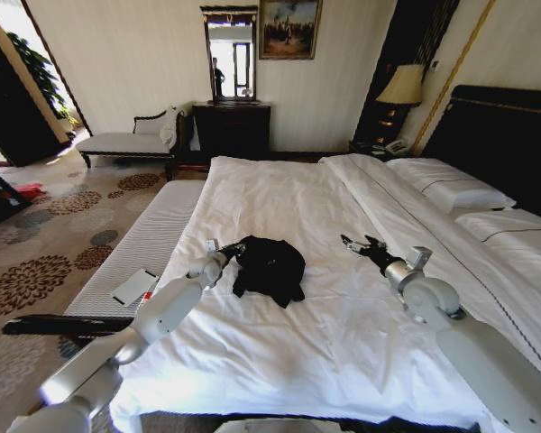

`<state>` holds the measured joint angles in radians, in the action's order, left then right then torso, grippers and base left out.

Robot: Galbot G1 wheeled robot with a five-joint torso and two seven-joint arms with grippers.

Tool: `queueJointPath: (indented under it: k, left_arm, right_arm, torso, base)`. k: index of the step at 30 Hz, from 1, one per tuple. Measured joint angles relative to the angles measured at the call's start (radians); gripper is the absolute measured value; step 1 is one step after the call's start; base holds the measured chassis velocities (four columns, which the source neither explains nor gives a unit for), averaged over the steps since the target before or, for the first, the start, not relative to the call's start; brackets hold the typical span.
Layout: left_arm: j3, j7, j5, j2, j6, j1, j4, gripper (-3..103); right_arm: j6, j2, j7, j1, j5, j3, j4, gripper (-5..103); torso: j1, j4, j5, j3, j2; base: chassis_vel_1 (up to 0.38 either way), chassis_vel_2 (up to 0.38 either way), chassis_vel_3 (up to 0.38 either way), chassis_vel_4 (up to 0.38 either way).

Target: Fold the clothes on the bed.

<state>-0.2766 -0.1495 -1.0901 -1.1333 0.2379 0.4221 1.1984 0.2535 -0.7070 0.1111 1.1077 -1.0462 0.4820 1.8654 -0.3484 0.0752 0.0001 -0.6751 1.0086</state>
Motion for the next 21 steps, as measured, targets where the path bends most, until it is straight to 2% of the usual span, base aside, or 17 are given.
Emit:
queueJointPath:
  k: [1,2,4,7,14,17,21]
  left_arm:
    - [0.0,0.001,0.001,-0.001,0.0,-0.001,-0.004,30]
    - [0.0,0.002,0.0,-0.005,0.0,-0.006,-0.011,19]
    - [0.0,0.002,-0.002,-0.007,0.0,-0.008,-0.013,19]
    - [0.003,-0.003,-0.009,-0.009,0.0,-0.009,-0.009,4]
    - [0.004,-0.018,-0.012,0.004,0.0,0.019,0.02,1]
    - [0.016,-0.022,-0.006,0.017,-0.002,0.057,0.037,1]
    - [0.021,-0.022,-0.003,0.024,-0.003,0.074,0.046,1]
  right_arm:
    - [0.0,0.0,0.0,-0.001,0.0,0.0,0.0,100]
    - [0.0,0.0,0.001,-0.001,0.0,-0.001,-0.002,100]
    - [0.0,0.0,0.001,-0.002,0.0,-0.001,-0.003,100]
    - [0.0,0.002,0.001,-0.002,-0.002,-0.01,-0.007,100]
    - [0.0,0.021,-0.025,-0.062,-0.041,-0.078,-0.038,100]
    - [0.0,0.033,-0.048,-0.177,-0.052,-0.216,-0.105,100]
    - [0.002,0.028,-0.054,-0.243,-0.056,-0.286,-0.144,100]
  torso:
    - [0.0,-0.0001,0.0,0.0,0.0]
    - [0.0,-0.0002,-0.0001,0.0,0.0]
    - [0.0,-0.0001,-0.0001,0.0,0.0]
    - [0.0,0.0001,0.0,0.0,0.0]
    - [0.0,0.0001,-0.0002,0.0,0.0]
    - [0.0,0.0,-0.0002,0.0,0.0]
    - [0.0,0.0001,-0.0001,0.0,0.0]
  base:
    - [0.0,0.0,0.0,0.0]
    - [0.0,0.0,0.0,0.0]
    - [0.0,0.0,0.0,0.0]
    - [0.0,0.0,0.0,0.0]
    - [0.0,0.0,0.0,0.0]
    - [0.0,0.0,0.0,0.0]
    - [0.0,0.0,0.0,0.0]
